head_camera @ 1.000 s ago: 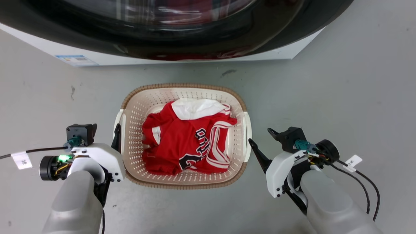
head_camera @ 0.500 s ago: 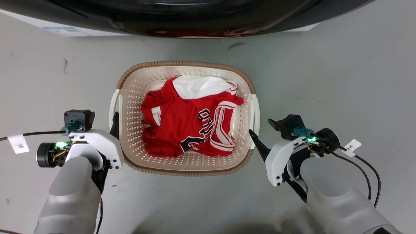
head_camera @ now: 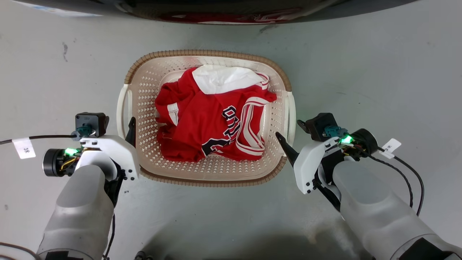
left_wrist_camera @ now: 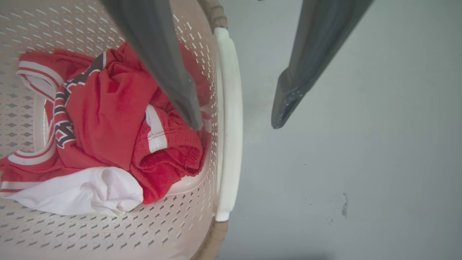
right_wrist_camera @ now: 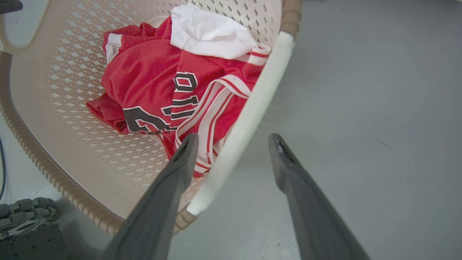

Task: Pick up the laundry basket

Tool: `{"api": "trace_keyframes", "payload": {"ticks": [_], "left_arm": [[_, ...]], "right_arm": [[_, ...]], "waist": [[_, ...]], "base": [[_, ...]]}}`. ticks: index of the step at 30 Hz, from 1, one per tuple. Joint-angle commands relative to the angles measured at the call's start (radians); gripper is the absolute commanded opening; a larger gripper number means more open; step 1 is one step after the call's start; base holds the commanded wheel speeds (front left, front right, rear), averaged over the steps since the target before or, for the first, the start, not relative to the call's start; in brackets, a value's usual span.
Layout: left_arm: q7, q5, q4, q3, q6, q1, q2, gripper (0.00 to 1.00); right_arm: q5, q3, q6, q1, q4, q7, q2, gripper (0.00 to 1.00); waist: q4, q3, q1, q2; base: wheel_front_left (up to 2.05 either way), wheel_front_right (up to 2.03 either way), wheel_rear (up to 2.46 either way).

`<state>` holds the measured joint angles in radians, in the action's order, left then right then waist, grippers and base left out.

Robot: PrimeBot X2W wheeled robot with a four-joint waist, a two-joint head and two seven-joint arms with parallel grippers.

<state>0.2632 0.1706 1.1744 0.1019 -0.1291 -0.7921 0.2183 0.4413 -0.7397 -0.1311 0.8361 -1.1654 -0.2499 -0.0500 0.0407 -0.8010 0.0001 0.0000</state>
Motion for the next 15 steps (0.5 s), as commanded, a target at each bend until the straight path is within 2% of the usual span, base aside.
{"api": "trace_keyframes", "payload": {"ticks": [1, 15], "left_arm": [[0.002, 0.001, 0.004, 0.003, -0.002, -0.012, 0.001, 1.00], [0.002, 0.015, 0.028, 0.041, 0.000, -0.056, -0.013, 1.00]], "right_arm": [[0.002, -0.003, 0.001, 0.015, -0.002, -0.002, -0.001, 1.00], [0.051, -0.062, 0.001, 0.061, -0.035, 0.006, -0.001, 1.00]], "waist": [[0.001, -0.005, -0.0001, 0.0000], [0.012, -0.053, -0.0001, 0.0000]], "base": [[0.00, 0.00, 0.00], [0.00, 0.00, 0.00]]}}
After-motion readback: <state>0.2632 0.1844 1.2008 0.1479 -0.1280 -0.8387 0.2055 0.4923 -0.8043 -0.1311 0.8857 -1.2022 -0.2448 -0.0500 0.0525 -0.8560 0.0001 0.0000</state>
